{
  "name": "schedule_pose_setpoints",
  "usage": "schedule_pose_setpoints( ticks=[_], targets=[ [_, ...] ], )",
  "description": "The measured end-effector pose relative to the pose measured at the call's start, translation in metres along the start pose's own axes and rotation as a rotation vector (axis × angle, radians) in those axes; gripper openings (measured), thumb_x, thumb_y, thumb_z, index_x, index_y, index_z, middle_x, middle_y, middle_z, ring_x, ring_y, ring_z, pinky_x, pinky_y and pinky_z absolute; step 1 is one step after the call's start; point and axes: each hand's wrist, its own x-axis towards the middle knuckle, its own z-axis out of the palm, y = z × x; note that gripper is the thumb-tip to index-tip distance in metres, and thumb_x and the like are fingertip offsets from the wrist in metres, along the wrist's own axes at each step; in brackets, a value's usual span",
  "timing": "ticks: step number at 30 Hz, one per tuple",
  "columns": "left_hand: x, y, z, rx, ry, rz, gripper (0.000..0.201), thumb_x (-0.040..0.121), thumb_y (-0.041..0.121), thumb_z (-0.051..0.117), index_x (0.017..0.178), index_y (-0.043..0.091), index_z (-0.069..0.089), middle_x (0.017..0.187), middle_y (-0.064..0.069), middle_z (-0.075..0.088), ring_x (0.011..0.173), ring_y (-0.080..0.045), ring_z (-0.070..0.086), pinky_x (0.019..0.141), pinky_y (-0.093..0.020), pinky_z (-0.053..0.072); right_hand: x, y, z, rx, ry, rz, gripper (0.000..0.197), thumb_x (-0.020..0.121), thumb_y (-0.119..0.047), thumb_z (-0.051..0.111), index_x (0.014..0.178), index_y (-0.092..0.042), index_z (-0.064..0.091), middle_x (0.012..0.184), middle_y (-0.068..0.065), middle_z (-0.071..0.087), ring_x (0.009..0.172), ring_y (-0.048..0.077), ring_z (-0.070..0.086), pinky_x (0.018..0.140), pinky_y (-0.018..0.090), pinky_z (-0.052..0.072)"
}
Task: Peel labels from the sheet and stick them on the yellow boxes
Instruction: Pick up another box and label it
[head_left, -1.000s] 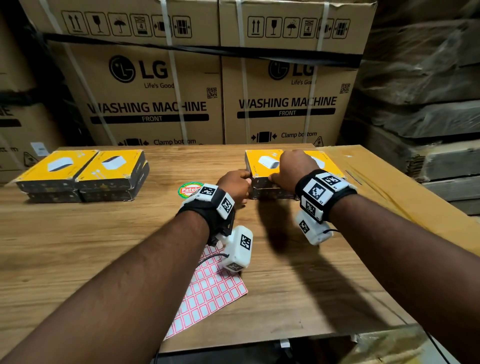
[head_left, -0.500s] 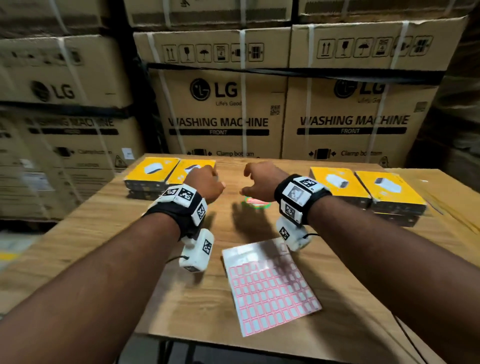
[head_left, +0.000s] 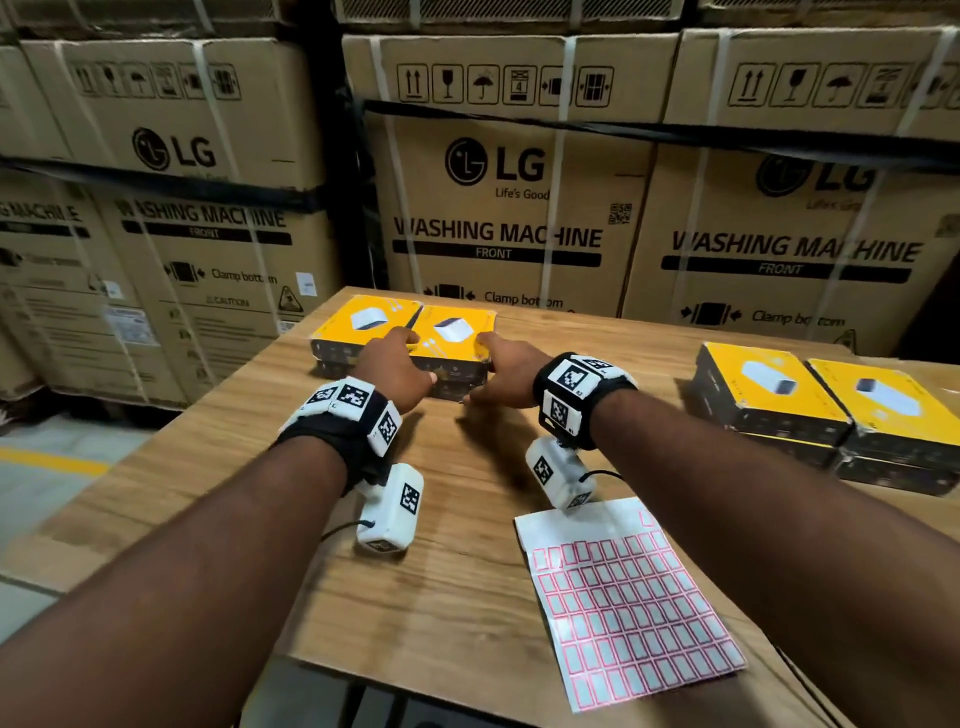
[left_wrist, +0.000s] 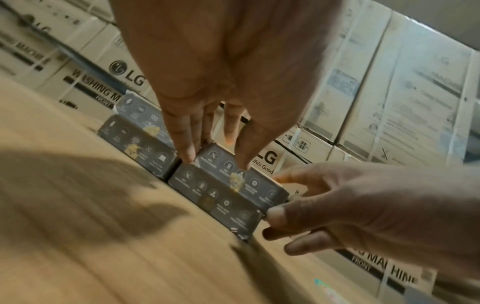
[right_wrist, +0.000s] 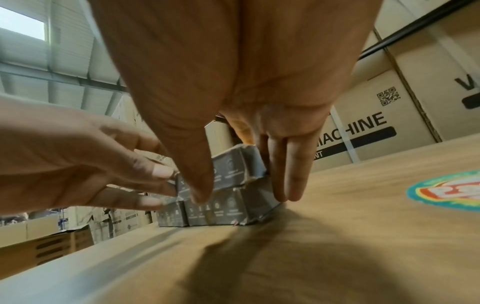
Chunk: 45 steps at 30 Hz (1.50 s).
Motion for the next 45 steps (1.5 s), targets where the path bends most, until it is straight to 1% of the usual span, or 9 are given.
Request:
schedule_pose_setpoints(
  ticks=[4, 10, 16, 20, 23, 26, 31, 38, 45],
  targets=[
    [-0.005, 0.005, 0.000, -0.114, 0.017, -0.013, 0.058, 0.073, 0.022, 0.083, 0.125, 0.024, 0.057, 0.131, -0.008, 0.058, 0.098, -0.030, 0.066, 0.085, -0.043, 0.056, -0.001, 0.000, 0.002, 0.027, 0.068, -0.011, 0.075, 0.076, -0.029, 0.081, 0.138, -0.009, 0.042, 0.131, 0.015, 0.057, 0.117, 0.031, 0.056, 0.094, 0.036, 0.049],
    [-0.020, 0.028, -0.001, -0.207, 0.141, 0.075, 0.056, 0.067, 0.011, 0.084, 0.115, 0.027, 0.061, 0.122, -0.008, 0.053, 0.102, -0.022, 0.061, 0.095, -0.026, 0.046, -0.012, 0.015, -0.014, 0.161, 0.290, -0.012, 0.057, 0.075, -0.008, 0.078, 0.126, -0.012, 0.054, 0.110, 0.004, 0.064, 0.104, 0.023, 0.060, 0.079, 0.023, 0.042],
    [-0.038, 0.063, -0.008, -0.290, 0.268, 0.208, 0.048, 0.074, 0.006, 0.078, 0.117, 0.024, 0.062, 0.116, -0.006, 0.053, 0.101, -0.020, 0.057, 0.088, -0.019, 0.041, -0.038, 0.038, -0.034, 0.245, 0.521, -0.018, 0.036, 0.081, -0.011, 0.070, 0.115, -0.012, 0.057, 0.108, 0.010, 0.069, 0.101, 0.028, 0.063, 0.077, 0.023, 0.043],
    [-0.050, 0.078, -0.008, -0.292, 0.271, 0.276, 0.046, 0.078, 0.019, 0.078, 0.120, 0.020, 0.059, 0.121, -0.007, 0.053, 0.113, -0.023, 0.052, 0.095, -0.027, 0.041, -0.058, 0.052, -0.048, 0.252, 0.528, -0.017, 0.044, 0.075, -0.022, 0.081, 0.113, -0.016, 0.060, 0.109, 0.008, 0.065, 0.100, 0.025, 0.060, 0.079, 0.026, 0.042],
    [-0.060, 0.087, -0.005, -0.394, 0.152, 0.302, 0.040, 0.089, 0.022, 0.068, 0.124, 0.013, 0.051, 0.117, -0.003, 0.061, 0.108, -0.020, 0.057, 0.085, -0.023, 0.039, -0.068, 0.062, -0.054, 0.495, 0.443, 0.008, 0.050, 0.069, -0.027, 0.086, 0.111, -0.024, 0.058, 0.110, 0.001, 0.068, 0.101, 0.018, 0.065, 0.093, 0.040, 0.053],
    [-0.066, 0.091, -0.002, -0.397, 0.045, 0.239, 0.037, 0.097, 0.036, 0.056, 0.128, 0.017, 0.048, 0.108, 0.006, 0.057, 0.097, -0.012, 0.054, 0.077, -0.018, 0.036, -0.079, 0.075, -0.059, 0.675, 0.338, 0.021, 0.053, 0.074, -0.031, 0.082, 0.117, -0.017, 0.056, 0.111, 0.000, 0.070, 0.103, 0.018, 0.067, 0.091, 0.047, 0.055],
    [-0.071, 0.085, 0.010, -0.524, -0.160, 0.175, 0.039, 0.095, 0.042, 0.057, 0.125, 0.022, 0.044, 0.112, 0.000, 0.063, 0.102, -0.024, 0.065, 0.087, -0.051, 0.056, -0.103, 0.082, -0.057, 0.737, 0.194, 0.054, 0.036, 0.090, -0.024, 0.069, 0.122, -0.010, 0.057, 0.111, 0.005, 0.070, 0.098, 0.021, 0.069, 0.082, 0.043, 0.060],
    [-0.082, 0.078, 0.018, -0.353, -0.421, 0.110, 0.076, 0.092, 0.029, 0.066, 0.148, 0.015, 0.016, 0.132, -0.005, 0.055, 0.115, -0.027, 0.059, 0.093, -0.043, 0.052, -0.112, 0.085, -0.049, 0.787, 0.186, 0.149, 0.034, 0.095, -0.032, 0.061, 0.116, -0.005, 0.061, 0.103, 0.013, 0.073, 0.086, 0.027, 0.073, 0.070, 0.038, 0.062],
    [-0.085, 0.076, 0.026, -0.236, -0.434, 0.074, 0.080, 0.095, 0.032, 0.060, 0.150, 0.007, 0.007, 0.132, -0.012, 0.054, 0.113, -0.030, 0.060, 0.095, -0.040, 0.049, -0.105, 0.087, -0.040, 0.796, 0.219, 0.286, 0.024, 0.092, -0.027, 0.068, 0.099, -0.006, 0.058, 0.094, 0.014, 0.071, 0.073, 0.026, 0.073, 0.060, 0.035, 0.060]
  ],
)
